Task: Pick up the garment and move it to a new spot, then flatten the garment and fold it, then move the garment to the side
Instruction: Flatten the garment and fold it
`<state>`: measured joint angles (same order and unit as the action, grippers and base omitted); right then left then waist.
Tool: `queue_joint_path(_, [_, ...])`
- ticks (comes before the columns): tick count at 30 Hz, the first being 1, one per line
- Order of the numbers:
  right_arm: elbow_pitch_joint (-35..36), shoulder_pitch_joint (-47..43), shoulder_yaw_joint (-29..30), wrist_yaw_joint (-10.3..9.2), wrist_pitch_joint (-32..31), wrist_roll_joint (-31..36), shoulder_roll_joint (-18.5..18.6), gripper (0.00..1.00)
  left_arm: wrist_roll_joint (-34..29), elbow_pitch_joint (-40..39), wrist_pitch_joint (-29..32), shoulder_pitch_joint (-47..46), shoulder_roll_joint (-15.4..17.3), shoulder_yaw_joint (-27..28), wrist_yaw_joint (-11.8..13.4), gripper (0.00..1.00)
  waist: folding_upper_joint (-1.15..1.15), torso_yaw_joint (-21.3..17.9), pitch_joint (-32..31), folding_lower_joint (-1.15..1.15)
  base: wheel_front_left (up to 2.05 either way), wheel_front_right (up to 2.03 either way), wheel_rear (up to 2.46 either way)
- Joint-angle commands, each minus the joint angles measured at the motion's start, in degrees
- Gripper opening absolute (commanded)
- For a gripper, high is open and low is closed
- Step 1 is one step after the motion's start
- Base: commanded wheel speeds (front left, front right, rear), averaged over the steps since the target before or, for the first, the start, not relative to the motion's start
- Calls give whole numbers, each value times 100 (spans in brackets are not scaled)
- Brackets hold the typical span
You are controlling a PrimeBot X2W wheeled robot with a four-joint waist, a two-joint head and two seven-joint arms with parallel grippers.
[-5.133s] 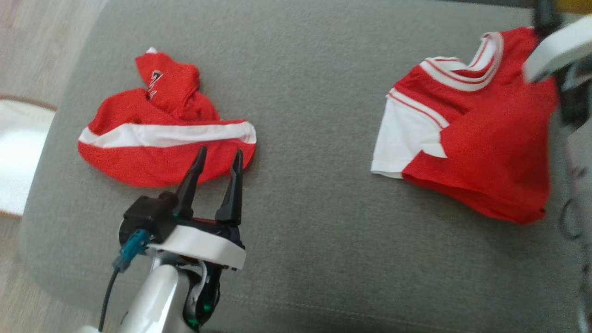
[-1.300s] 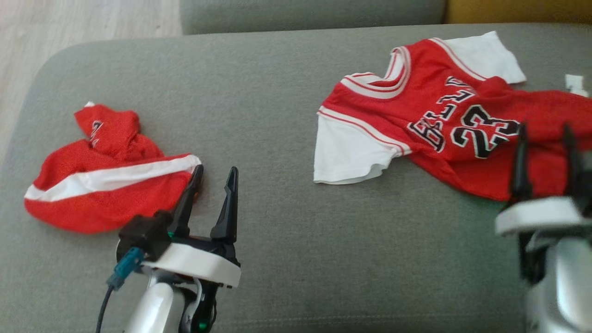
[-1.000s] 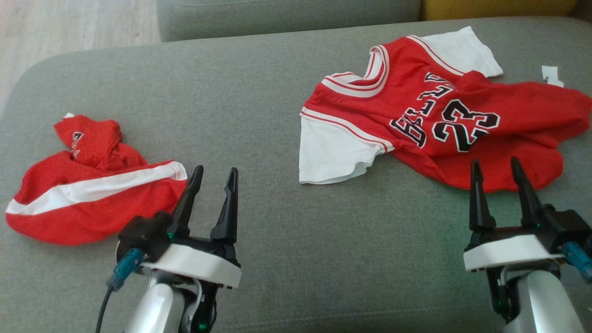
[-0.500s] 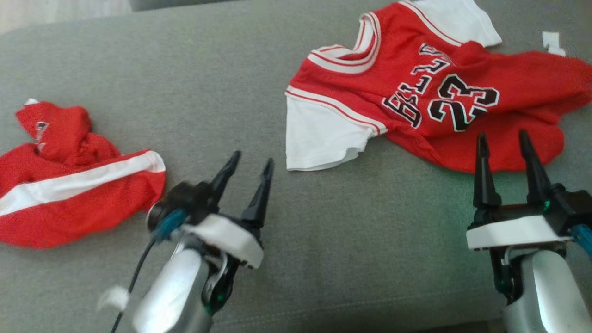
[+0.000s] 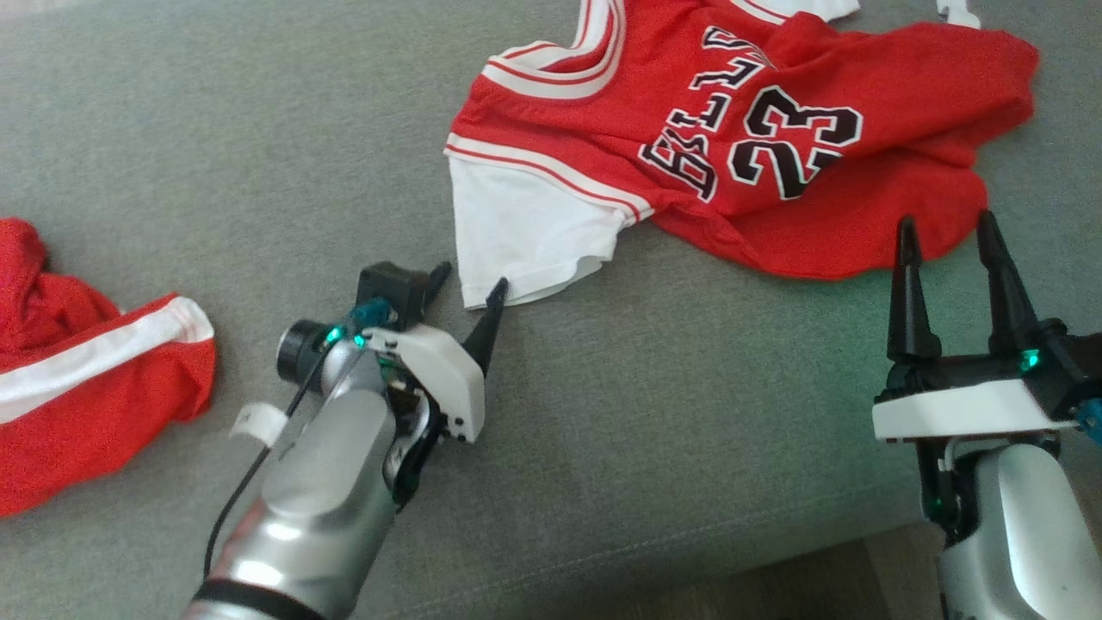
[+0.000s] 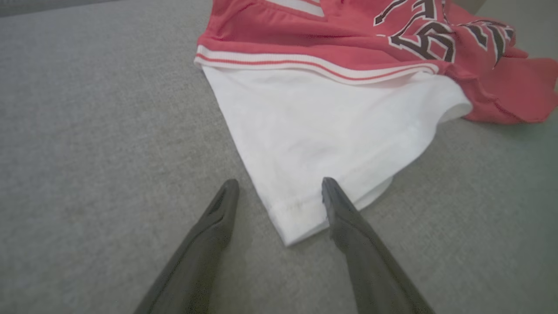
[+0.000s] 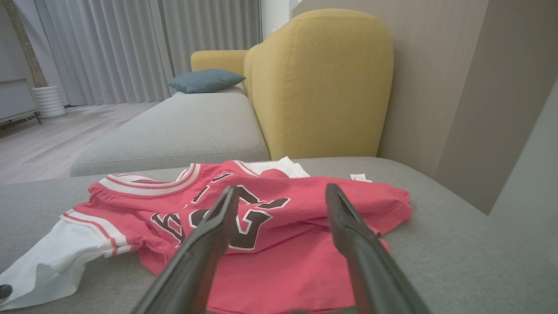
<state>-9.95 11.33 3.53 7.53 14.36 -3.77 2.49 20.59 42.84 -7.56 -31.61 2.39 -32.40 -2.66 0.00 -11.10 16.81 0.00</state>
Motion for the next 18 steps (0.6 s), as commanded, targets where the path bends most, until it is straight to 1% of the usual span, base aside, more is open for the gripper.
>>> queue_joint_path(1, [209,154,-134,-4,63,-72,39,100,-104,125,60,-294,52,112,123,100,0,-88,30,0,0,0,0])
queue_joint_path(3, [215,159,-136,-4,63,-92,39,100,-98,322,99,-356,52,74,110,100,0,-119,29,0,0,0,0])
queue_joint_path(4, [216,161,-139,-4,63,-102,39,100,-89,386,113,-373,52,10,2,100,0,-132,26,0,0,0,0])
queue_joint_path(5, [218,164,-139,-4,63,-112,39,100,-26,420,115,-373,51,-44,-128,6,0,-141,20,0,0,0,0])
queue_joint_path(6, [218,163,-135,-4,63,-120,39,100,51,447,128,-366,51,-92,-216,0,0,-144,12,0,0,0,0])
queue_joint_path(8, [216,156,-105,-4,63,-126,39,100,148,460,90,-375,50,-187,-308,0,0,-130,-11,0,0,0,0])
queue_joint_path(13, [172,135,-11,-4,63,-107,39,100,303,407,-172,-406,50,-251,-344,0,0,-29,-82,0,0,0,0])
queue_joint_path(16, [138,122,4,-4,63,-86,39,100,370,349,-454,-447,50,-169,-242,0,0,83,-164,0,0,0,0])
queue_joint_path(17, [115,118,6,-4,63,-75,39,100,404,271,-600,-461,50,-58,-136,0,0,162,-231,0,0,0,0])
queue_joint_path(18, [103,114,2,-4,63,-71,39,100,418,213,-651,-459,59,12,-83,0,0,198,-265,0,0,0,0])
